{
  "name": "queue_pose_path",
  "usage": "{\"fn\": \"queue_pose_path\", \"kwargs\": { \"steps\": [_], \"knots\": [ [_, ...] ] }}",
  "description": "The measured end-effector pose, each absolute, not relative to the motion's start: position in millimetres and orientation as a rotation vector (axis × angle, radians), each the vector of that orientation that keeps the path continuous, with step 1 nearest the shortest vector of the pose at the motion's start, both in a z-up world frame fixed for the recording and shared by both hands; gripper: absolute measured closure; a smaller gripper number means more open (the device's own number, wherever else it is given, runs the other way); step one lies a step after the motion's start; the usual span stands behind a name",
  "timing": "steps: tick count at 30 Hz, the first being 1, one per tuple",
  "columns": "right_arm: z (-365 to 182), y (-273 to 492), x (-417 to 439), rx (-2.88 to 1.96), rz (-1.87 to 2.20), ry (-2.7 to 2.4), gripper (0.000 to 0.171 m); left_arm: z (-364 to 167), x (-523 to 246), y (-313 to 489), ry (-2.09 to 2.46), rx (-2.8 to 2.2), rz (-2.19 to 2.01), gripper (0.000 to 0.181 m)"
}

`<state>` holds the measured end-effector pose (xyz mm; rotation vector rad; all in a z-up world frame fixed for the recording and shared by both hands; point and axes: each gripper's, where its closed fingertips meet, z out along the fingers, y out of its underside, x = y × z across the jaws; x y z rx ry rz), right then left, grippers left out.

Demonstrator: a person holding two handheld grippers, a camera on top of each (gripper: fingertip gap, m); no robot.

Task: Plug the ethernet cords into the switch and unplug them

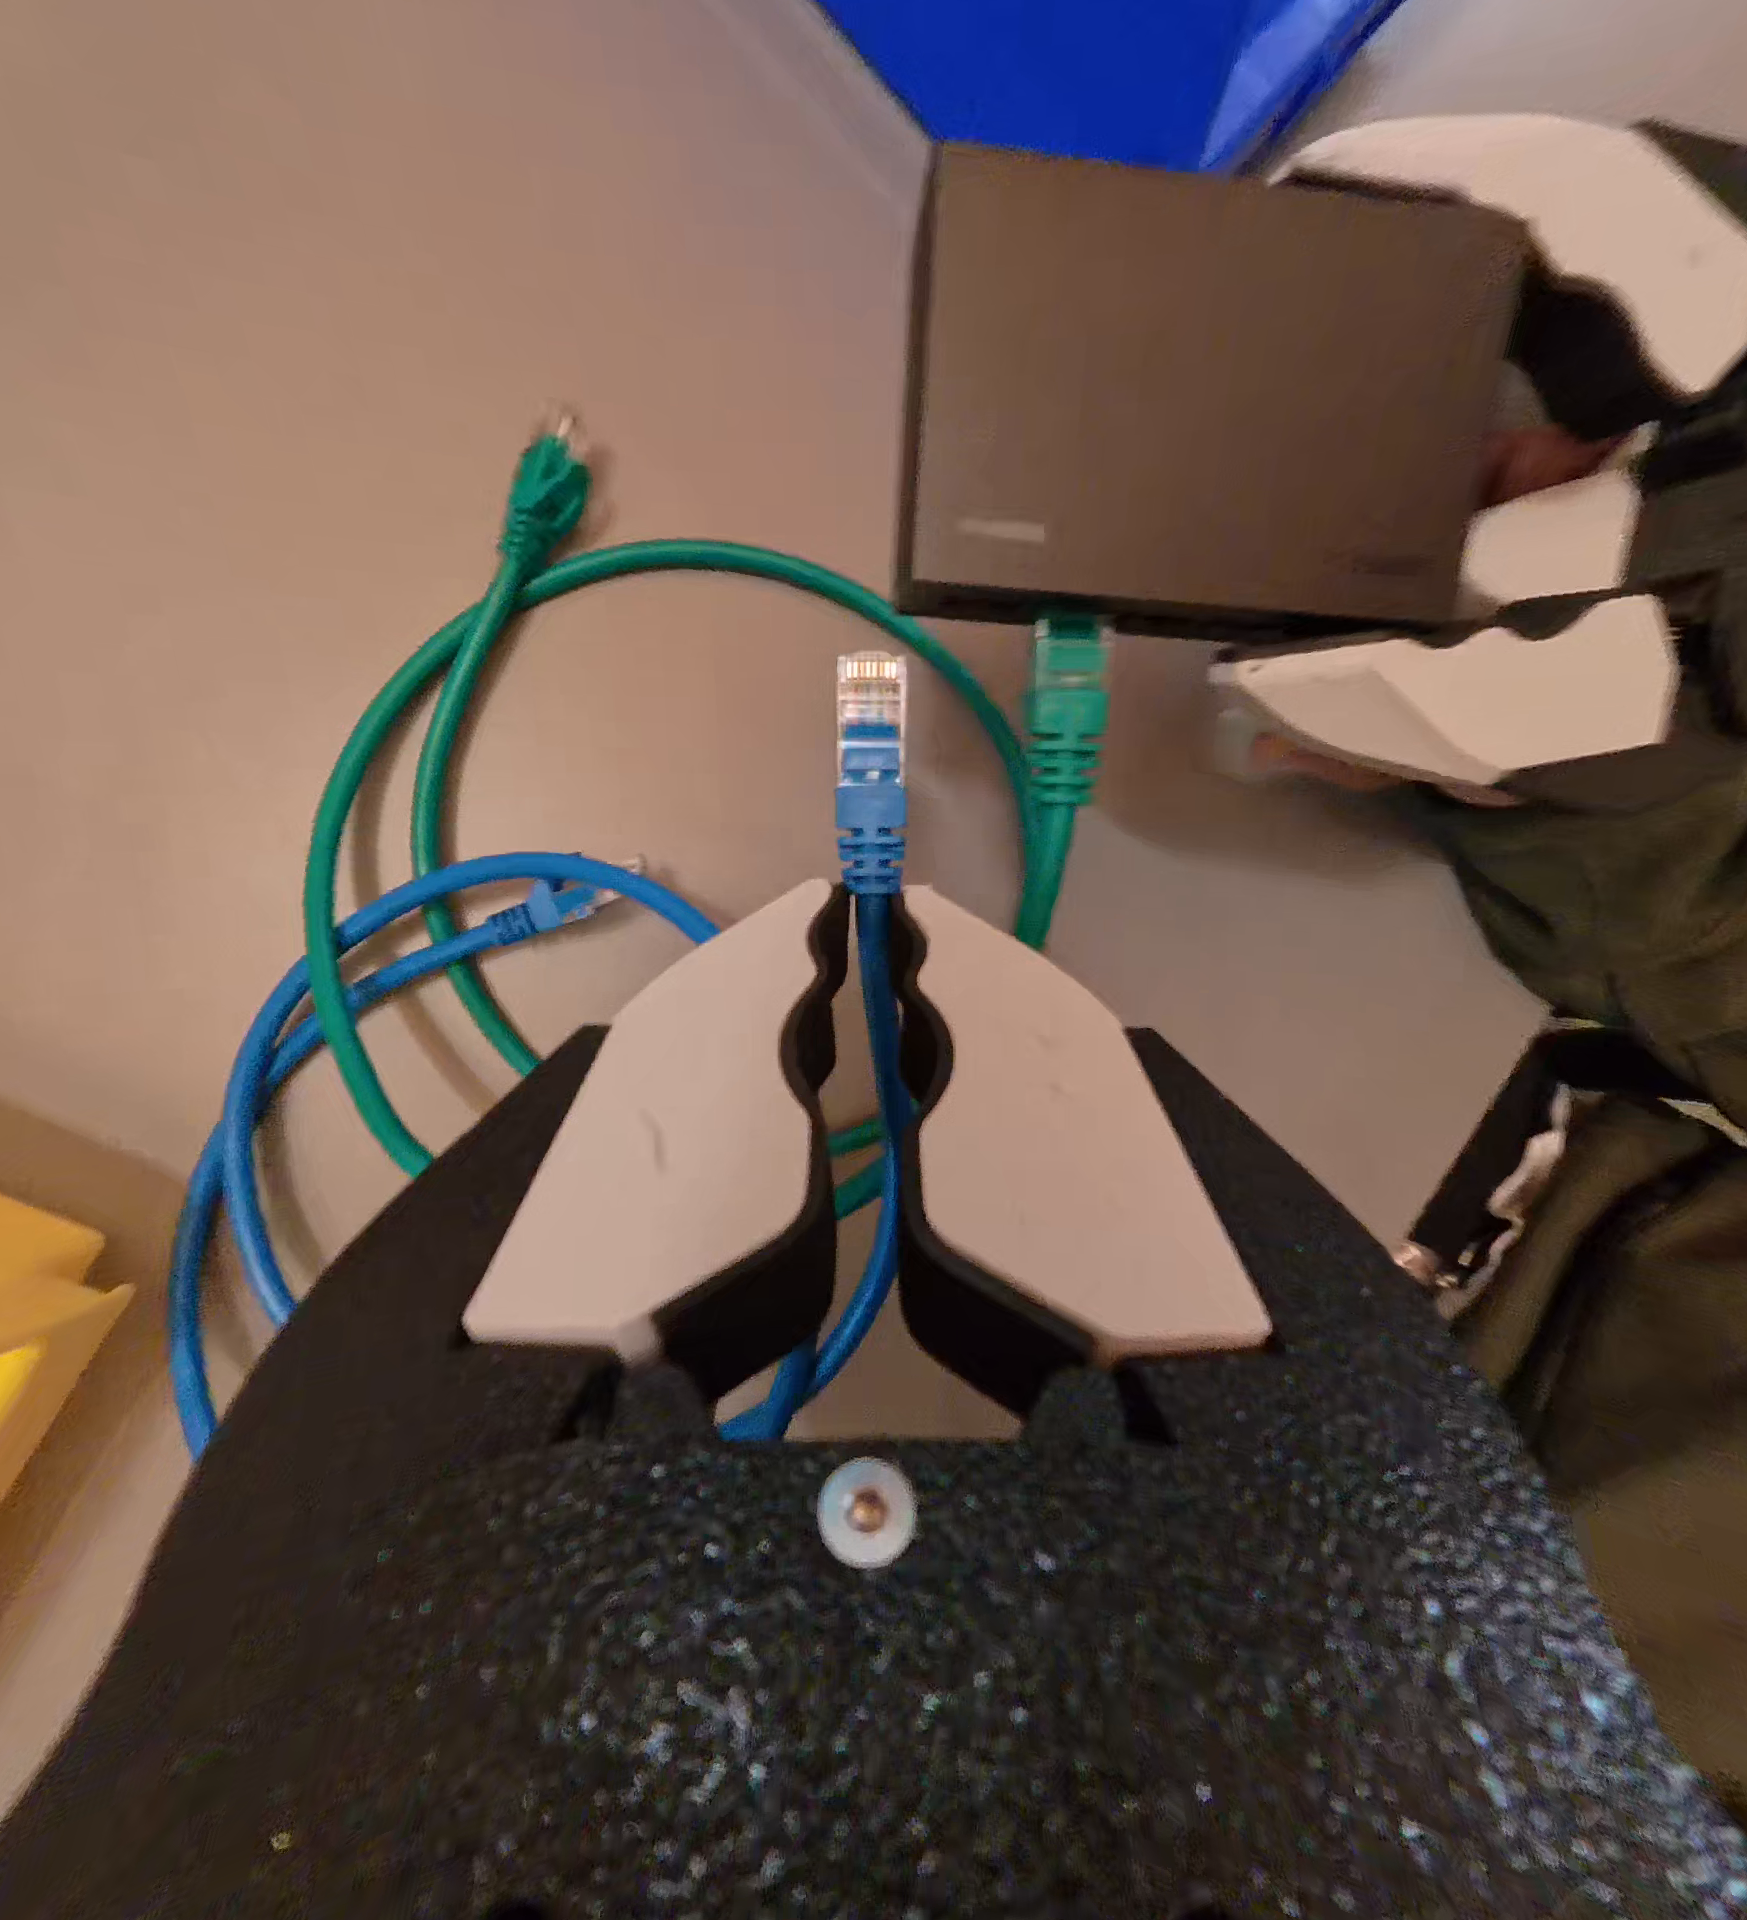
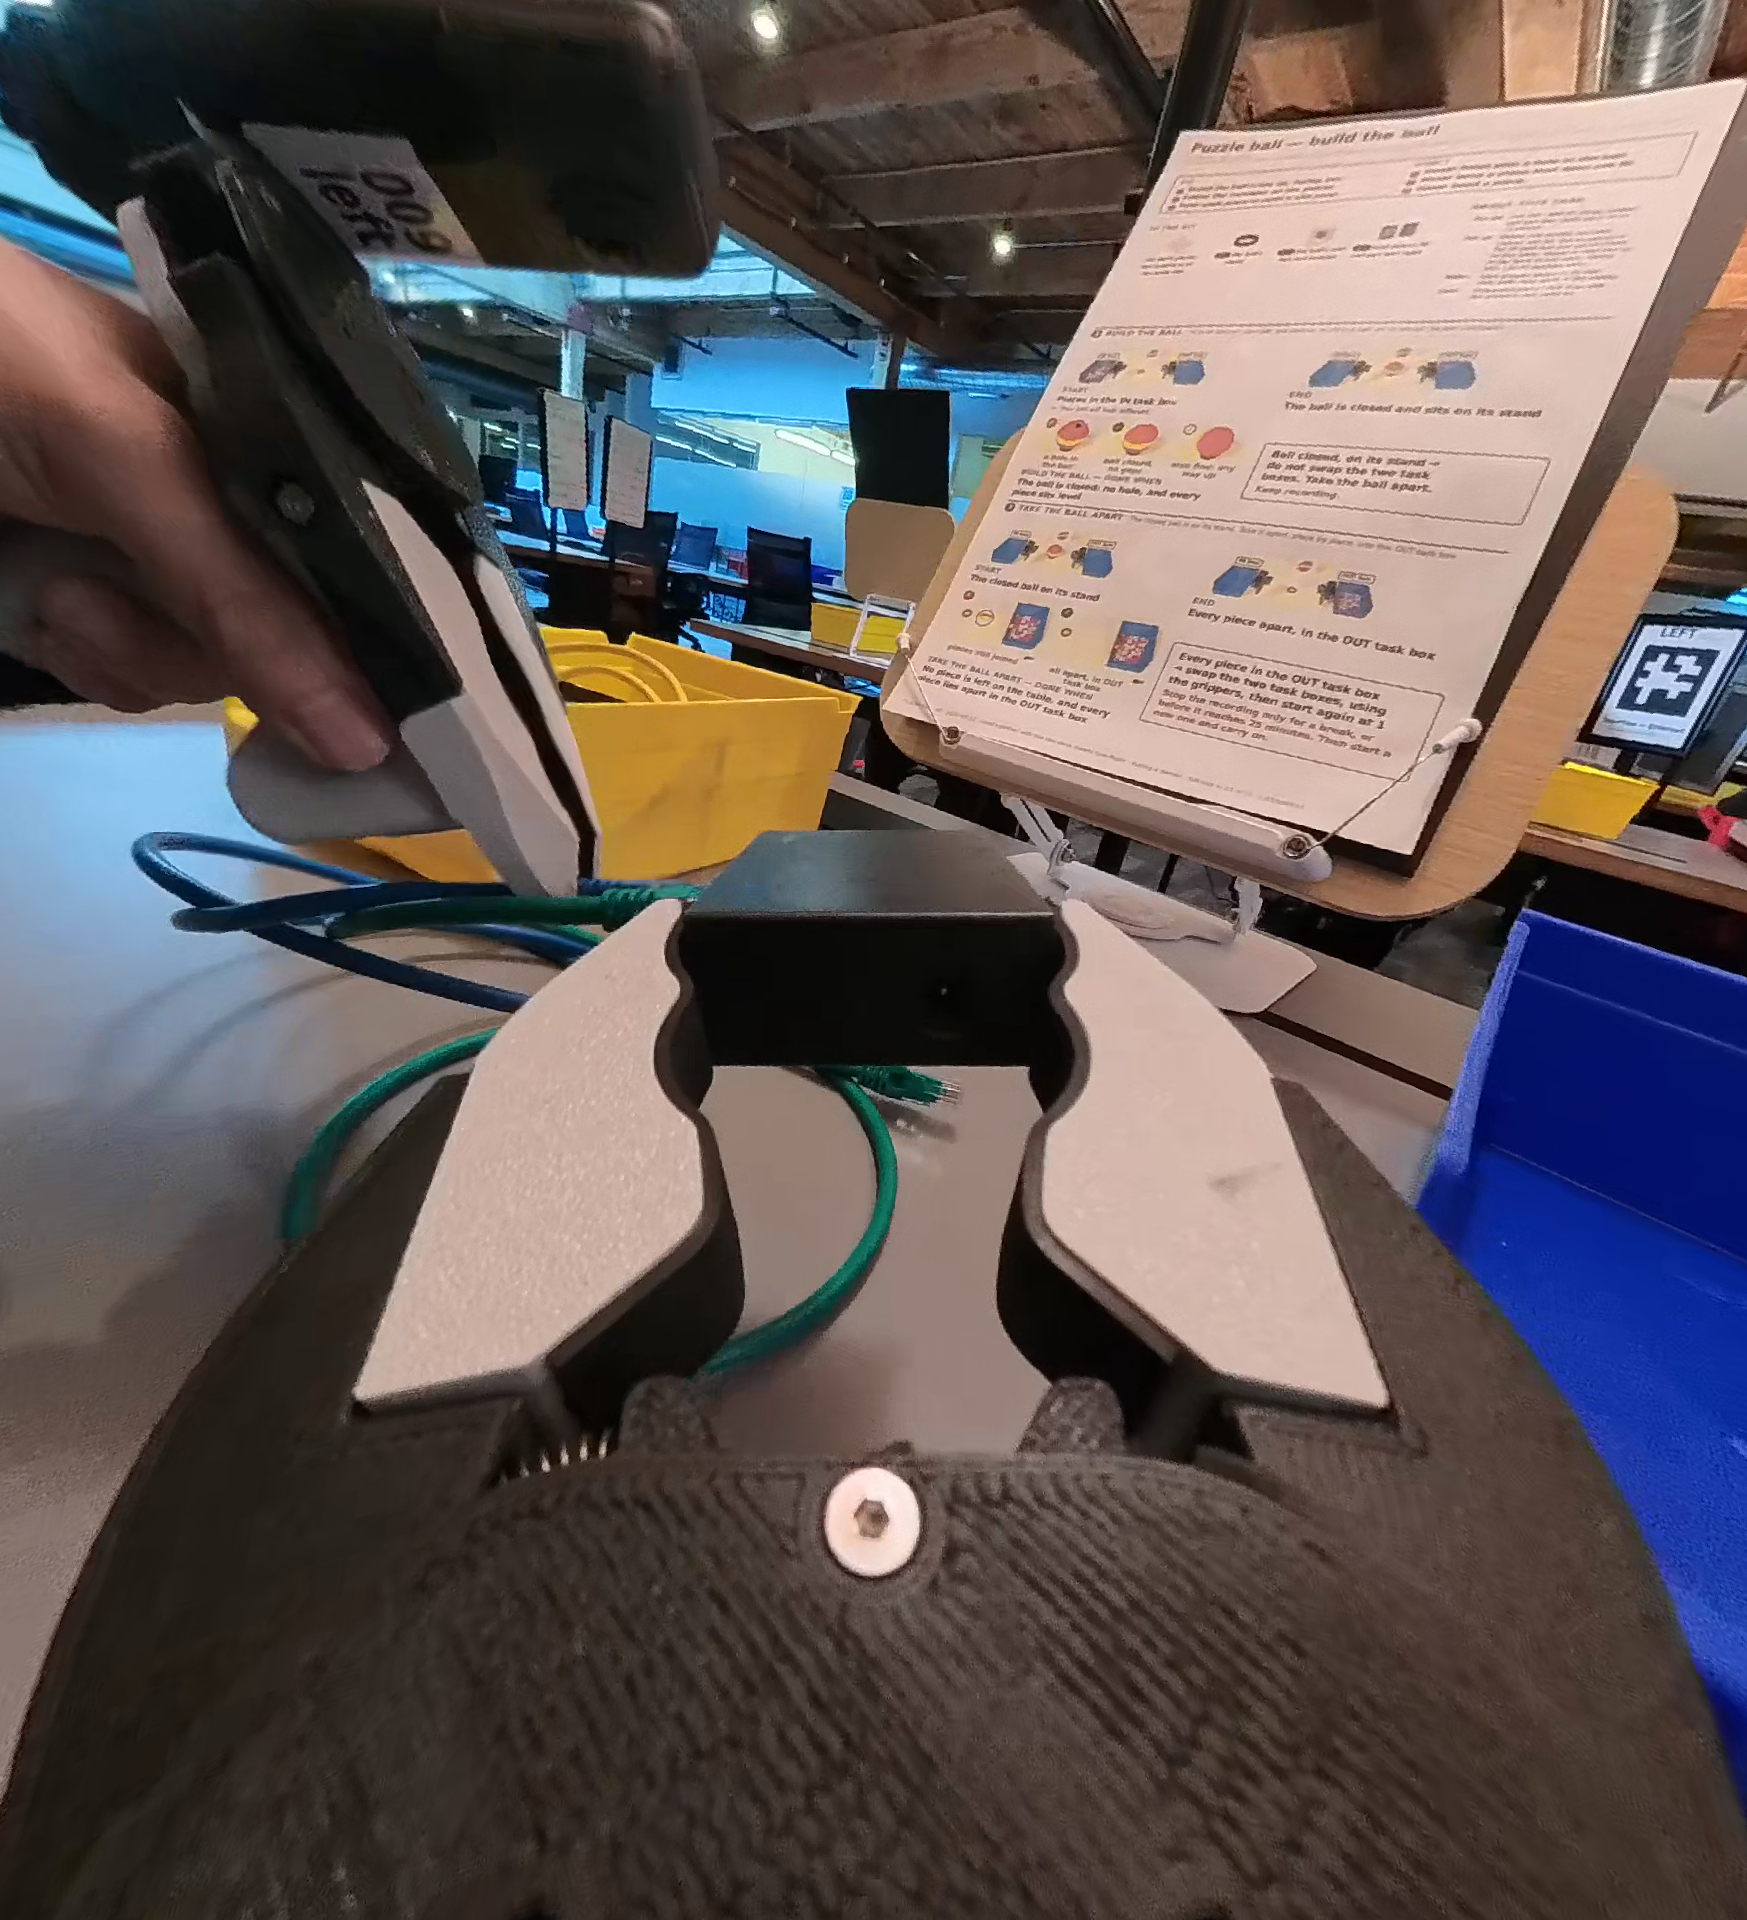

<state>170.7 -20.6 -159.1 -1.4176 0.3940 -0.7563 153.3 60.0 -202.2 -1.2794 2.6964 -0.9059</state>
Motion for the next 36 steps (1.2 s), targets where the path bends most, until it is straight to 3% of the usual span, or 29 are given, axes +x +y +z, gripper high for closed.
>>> {"fn": "queue_pose_path", "kwargs": {
  "steps": [1,5,8,9,10,11,17,19,21,36],
  "knots": [
    [-159.3,-20.2,170.3,-1.419,-0.746,0.391,0.109,-205.0,158.6,66.3,2.661,-1.287,-0.86,0.174],
    [-158.3,-20.3,168.6,-1.41,-0.716,0.378,0.109,-215.9,181.7,87.4,2.535,-1.313,-0.743,0.169],
    [-157.1,-19.9,165.8,-1.401,-0.69,0.358,0.11,-208.9,190.5,63.3,2.511,-1.369,-1.071,0.131],
    [-156.9,-18.9,164.1,-1.4,-0.677,0.344,0.11,-194.5,192.4,49.0,2.448,-1.404,-1.328,0.132],
    [-155.9,-20.2,164.7,-1.389,-0.678,0.352,0.11,-179.7,192.4,38.2,2.372,-1.482,-1.581,0.152],
    [-154.6,-21.4,164.6,-1.376,-0.67,0.355,0.11,-165.7,191.0,29.9,2.306,-1.544,-1.819,0.161],
    [-152.4,-16.8,159.0,-1.359,-0.657,0.318,0.11,-163.8,186.6,15.5,2.233,-1.715,-2.197,0.109],
    [-153.3,-11.8,155.0,-1.371,-0.634,0.287,0.11,-164.9,177.0,6.6,2.306,-1.752,-2.315,0.119],
    [-153.2,-9.5,153.1,-1.371,-0.628,0.275,0.11,-169.5,166.0,-0.7,2.424,-1.772,-2.352,0.14],
    [-164.6,-0.1,156.4,-1.48,-0.654,0.278,0.109,-165.1,166.9,12.7,2.493,-1.771,-2.095,0.148]
  ]
}}
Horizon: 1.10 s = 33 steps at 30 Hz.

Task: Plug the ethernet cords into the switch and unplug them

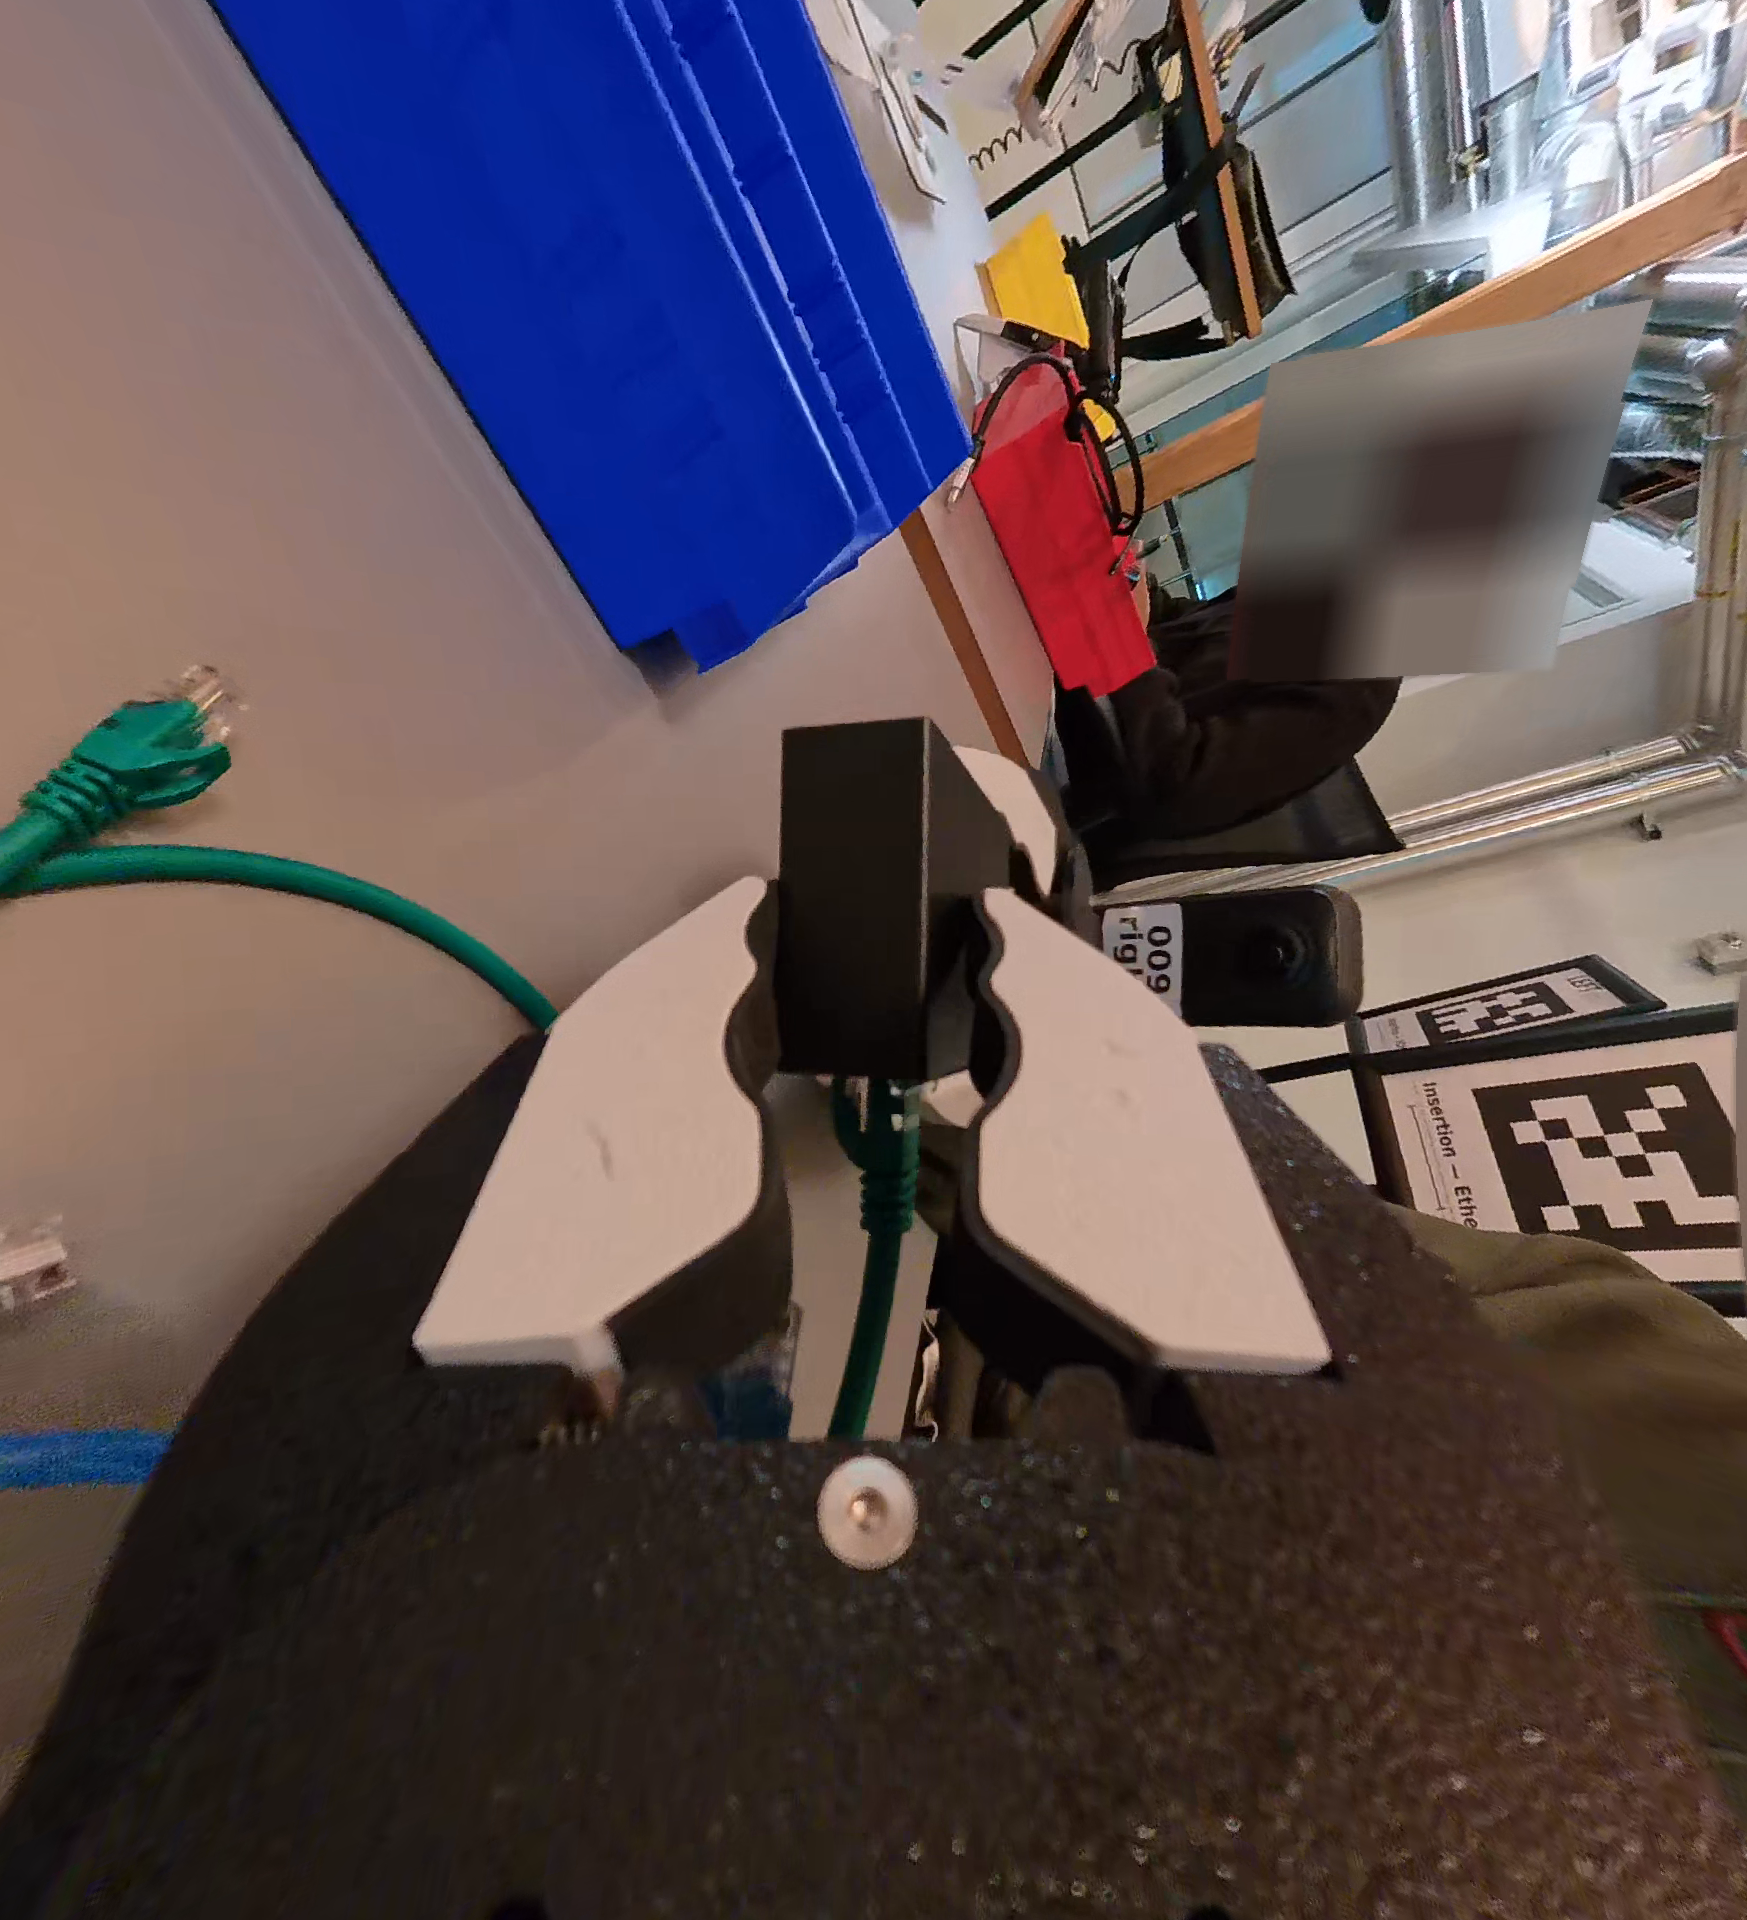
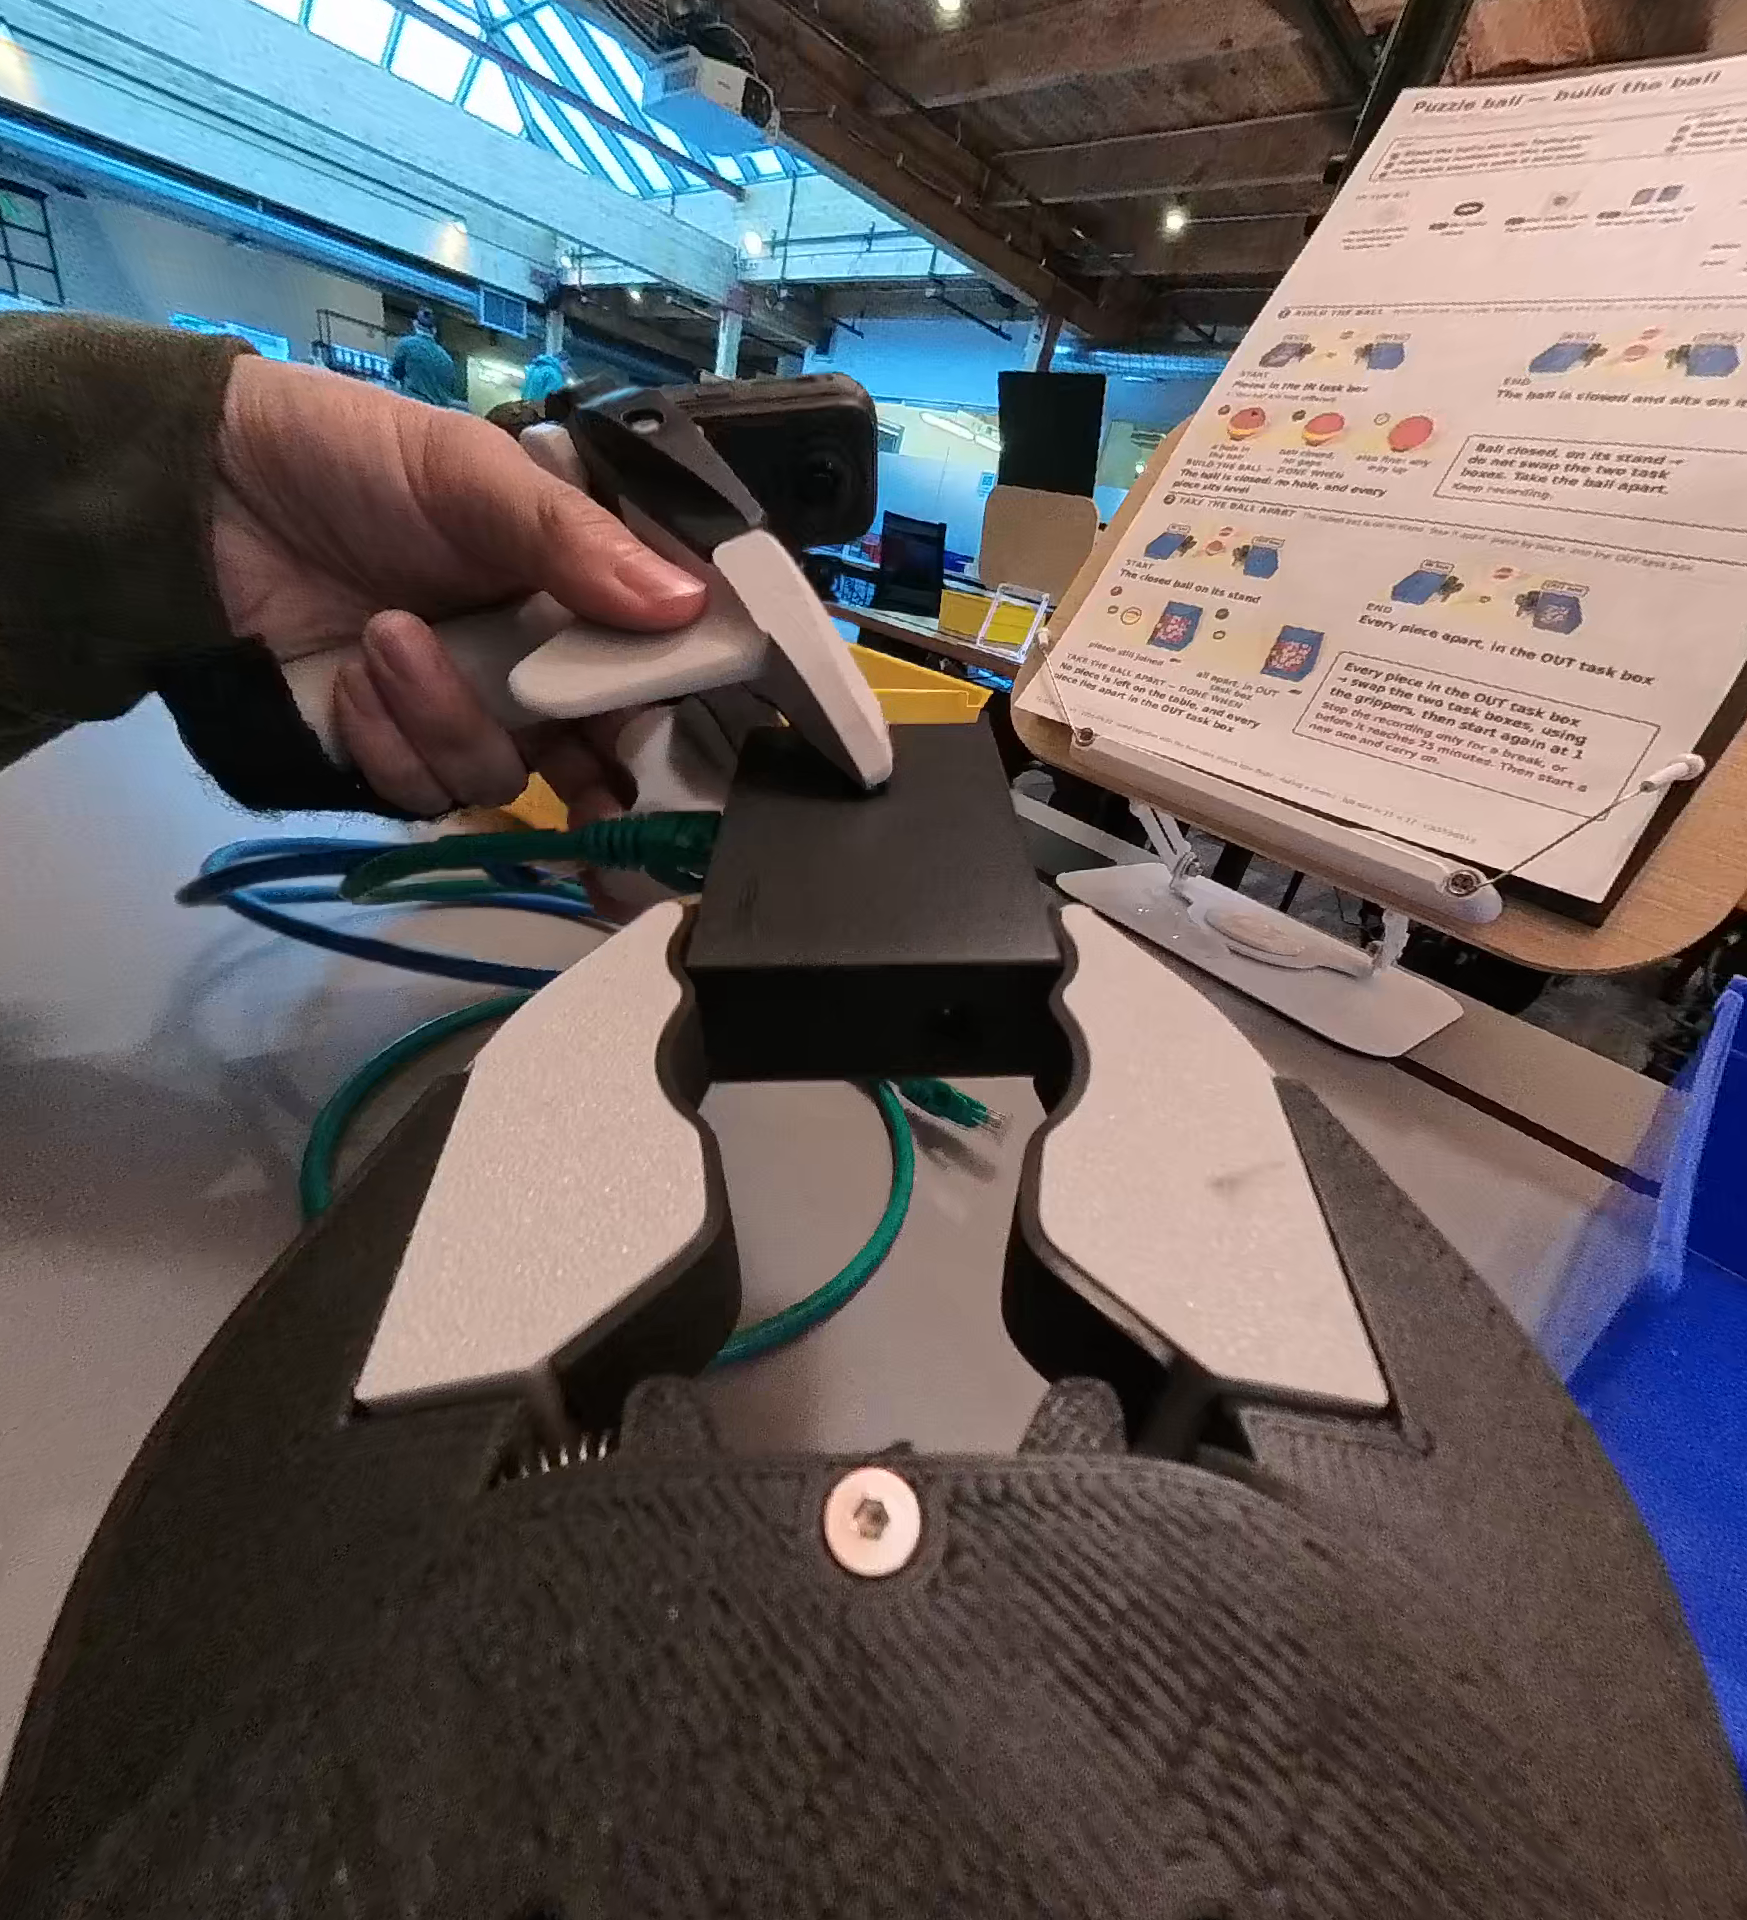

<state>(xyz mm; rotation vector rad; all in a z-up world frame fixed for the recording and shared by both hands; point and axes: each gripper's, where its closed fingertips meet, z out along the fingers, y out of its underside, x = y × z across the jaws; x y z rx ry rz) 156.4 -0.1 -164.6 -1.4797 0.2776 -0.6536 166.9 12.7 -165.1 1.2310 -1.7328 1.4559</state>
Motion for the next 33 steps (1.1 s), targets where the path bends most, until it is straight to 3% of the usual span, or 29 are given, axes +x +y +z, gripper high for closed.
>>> {"fn": "queue_pose_path", "kwargs": {
  "steps": [13,16,22,33],
  "knots": [
    [-170.4,-1.3,162.2,-1.529,-0.69,0.327,0.108,-164.0,171.2,10.6,-1.747,1.202,1.54,0.151],
    [-168.4,-5.4,166.2,-1.503,-0.685,0.381,0.108,-161.0,174.8,12.3,-1.857,1.184,1.605,0.136],
    [-164.1,-15.1,171.8,-1.444,-0.619,0.445,0.108,-135.3,184.5,47.0,-2.118,1.214,1.864,0.133],
    [-170.0,-7.3,168.4,-1.512,-0.641,0.405,0.108,-189.9,98.2,101.8,-2.897,1.01,1.499,0.132]
  ]
}}
